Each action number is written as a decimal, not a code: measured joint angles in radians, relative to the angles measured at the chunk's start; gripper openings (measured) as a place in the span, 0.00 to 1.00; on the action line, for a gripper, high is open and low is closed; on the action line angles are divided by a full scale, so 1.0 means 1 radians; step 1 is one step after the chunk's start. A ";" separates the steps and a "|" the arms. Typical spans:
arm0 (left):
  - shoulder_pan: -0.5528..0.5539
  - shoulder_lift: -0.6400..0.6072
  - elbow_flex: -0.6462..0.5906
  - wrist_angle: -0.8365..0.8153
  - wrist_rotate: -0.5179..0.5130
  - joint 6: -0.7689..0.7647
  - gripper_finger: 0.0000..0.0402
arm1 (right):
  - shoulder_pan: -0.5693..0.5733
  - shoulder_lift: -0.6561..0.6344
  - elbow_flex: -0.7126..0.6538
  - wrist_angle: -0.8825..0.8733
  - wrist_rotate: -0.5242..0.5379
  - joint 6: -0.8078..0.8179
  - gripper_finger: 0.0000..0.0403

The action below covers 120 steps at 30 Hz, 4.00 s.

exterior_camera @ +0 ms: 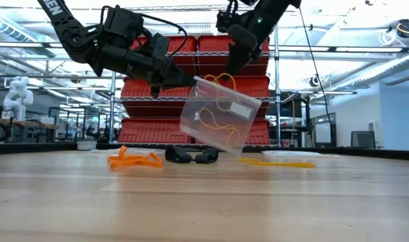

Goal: Sort rubber bands
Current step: Put the middle yellow rubber band into the middle transparent zip bag

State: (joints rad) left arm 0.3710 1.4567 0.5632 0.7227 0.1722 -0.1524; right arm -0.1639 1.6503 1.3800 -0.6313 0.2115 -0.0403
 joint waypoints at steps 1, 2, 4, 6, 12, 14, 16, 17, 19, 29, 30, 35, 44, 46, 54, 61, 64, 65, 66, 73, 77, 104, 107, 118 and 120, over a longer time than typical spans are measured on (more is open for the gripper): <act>0.000 0.000 0.000 -0.001 0.000 0.000 0.00 | 0.001 -0.003 0.000 -0.001 0.000 0.006 0.10; 0.000 0.000 0.000 -0.001 0.000 0.000 0.00 | 0.002 -0.008 0.000 -0.001 0.000 0.014 0.11; 0.000 0.000 0.000 -0.003 0.000 0.000 0.00 | 0.001 -0.018 0.000 -0.001 0.000 0.032 0.15; 0.000 0.000 0.000 -0.005 0.000 0.000 0.00 | -0.009 -0.026 0.000 -0.003 0.000 0.037 0.19; 0.000 0.000 0.000 -0.006 0.000 0.001 0.00 | -0.074 -0.025 0.000 -0.010 -0.003 0.030 0.30; 0.000 0.000 0.000 -0.006 0.000 0.002 0.00 | -0.103 -0.018 0.001 -0.010 -0.005 0.012 0.30; 0.000 0.000 0.000 -0.006 0.000 0.005 0.00 | -0.129 -0.007 0.001 -0.010 -0.039 -0.002 0.28; 0.000 0.000 0.000 -0.006 0.000 0.005 0.00 | -0.142 -0.002 0.001 -0.010 -0.071 -0.005 0.26; 0.000 0.000 0.000 -0.007 0.000 0.010 0.00 | -0.160 0.005 0.001 -0.017 -0.145 -0.007 0.21; 0.000 -0.069 -0.005 -0.156 -0.070 0.103 0.00 | -0.177 0.006 -0.115 -0.057 -0.195 -0.002 0.14; 0.000 -0.087 -0.009 -0.171 -0.076 0.109 0.00 | -0.184 0.006 -0.149 -0.019 -0.211 0.003 0.16; 0.008 -0.176 -0.041 -0.229 -0.080 0.113 0.00 | -0.212 0.006 -0.339 0.265 -0.292 -0.016 0.24; 0.009 -0.217 -0.092 -0.237 -0.081 0.082 0.00 | -0.211 0.089 -0.439 0.568 -0.287 -0.030 0.49; 0.009 -0.215 -0.092 -0.241 -0.082 0.082 0.00 | -0.215 0.133 -0.440 0.608 -0.279 -0.033 0.54; 0.009 -0.216 -0.091 -0.242 -0.084 0.083 0.00 | -0.265 0.249 -0.440 0.742 -0.201 -0.001 0.64; 0.009 -0.216 -0.091 -0.247 -0.083 0.089 0.00 | -0.300 0.281 -0.438 0.777 -0.266 0.006 0.60; 0.009 -0.216 -0.091 -0.244 -0.083 0.101 0.00 | -0.302 0.312 -0.436 0.787 -0.299 0.030 0.51; 0.009 -0.216 -0.091 -0.244 -0.083 0.105 0.00 | -0.303 0.321 -0.435 0.791 -0.309 0.039 0.48; 0.009 -0.216 -0.091 -0.244 -0.083 0.106 0.00 | -0.303 0.324 -0.435 0.790 -0.307 0.040 0.43; 0.009 -0.216 -0.091 -0.243 -0.083 0.106 0.00 | -0.291 0.321 -0.434 0.776 -0.346 0.055 0.05; 0.009 -0.216 -0.091 -0.238 -0.083 0.105 0.00 | -0.273 0.278 -0.435 0.704 -0.388 0.061 0.03; -0.011 -0.215 -0.090 -0.217 -0.076 0.084 0.00 | -0.120 -0.258 -0.441 0.595 -0.239 0.061 0.00; -0.012 -0.216 -0.090 -0.206 -0.076 0.079 0.00 | -0.103 -0.225 -0.440 0.688 -0.239 0.057 0.00; -0.011 -0.215 -0.089 -0.197 -0.092 0.076 0.00 | -0.081 -0.052 -0.364 0.747 -0.239 0.057 0.00; -0.011 -0.216 -0.089 -0.197 -0.093 0.076 0.00 | -0.082 -0.024 -0.343 0.743 -0.239 0.057 0.00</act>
State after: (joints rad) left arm 0.3595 1.2411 0.4740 0.5255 0.0796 -0.0769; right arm -0.2455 1.6263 1.0372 0.1112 -0.0271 0.0162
